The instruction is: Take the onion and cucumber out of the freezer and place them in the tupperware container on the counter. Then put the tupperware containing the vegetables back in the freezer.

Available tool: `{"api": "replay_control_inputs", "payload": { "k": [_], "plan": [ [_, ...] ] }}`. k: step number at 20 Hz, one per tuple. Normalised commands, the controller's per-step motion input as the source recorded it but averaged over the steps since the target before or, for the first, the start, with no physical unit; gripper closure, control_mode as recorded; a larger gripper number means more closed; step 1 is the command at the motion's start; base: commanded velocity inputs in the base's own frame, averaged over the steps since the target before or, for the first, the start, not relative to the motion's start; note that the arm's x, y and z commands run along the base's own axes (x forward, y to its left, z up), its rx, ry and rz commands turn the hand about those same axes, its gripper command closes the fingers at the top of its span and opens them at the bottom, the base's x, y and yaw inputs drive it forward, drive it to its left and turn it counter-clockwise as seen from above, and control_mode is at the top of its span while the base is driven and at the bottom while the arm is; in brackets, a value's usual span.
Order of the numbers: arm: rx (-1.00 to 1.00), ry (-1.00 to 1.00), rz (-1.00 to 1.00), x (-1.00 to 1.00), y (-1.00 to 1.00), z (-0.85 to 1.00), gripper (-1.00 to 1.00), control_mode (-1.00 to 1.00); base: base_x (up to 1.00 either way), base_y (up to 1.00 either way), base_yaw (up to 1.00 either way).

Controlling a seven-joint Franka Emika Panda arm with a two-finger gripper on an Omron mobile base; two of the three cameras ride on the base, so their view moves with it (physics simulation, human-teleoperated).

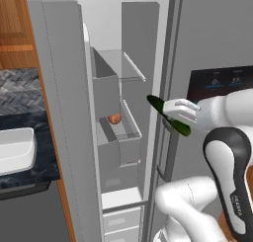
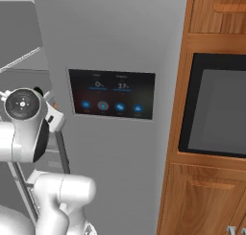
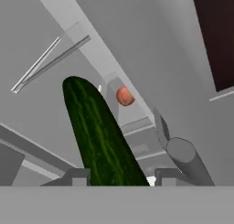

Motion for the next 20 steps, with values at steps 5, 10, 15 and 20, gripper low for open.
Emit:
{"api": "replay_control_inputs", "payload": {
  "k": [5, 10, 15, 20],
  "plan": [
    [-0.17, -0.02, 0.0, -0.27, -0.29, -0.13, 1.0, -1.0, 0.0, 0.0, 0.0],
    [-0.25, -0.06, 0.0, -0.08, -0.24, -0.39, 1.0, -1.0, 0.0, 0.0, 0.0],
    [-0.19, -0.05, 0.0, -0.01, -0.25, -0.35, 1.0, -1.0, 0.0, 0.0, 0.0],
    [0.0, 0.0, 0.0, 0.0, 0.0, 0.0, 1.0, 1.0, -0.81, -0.24, 0.0]
  ]
}}
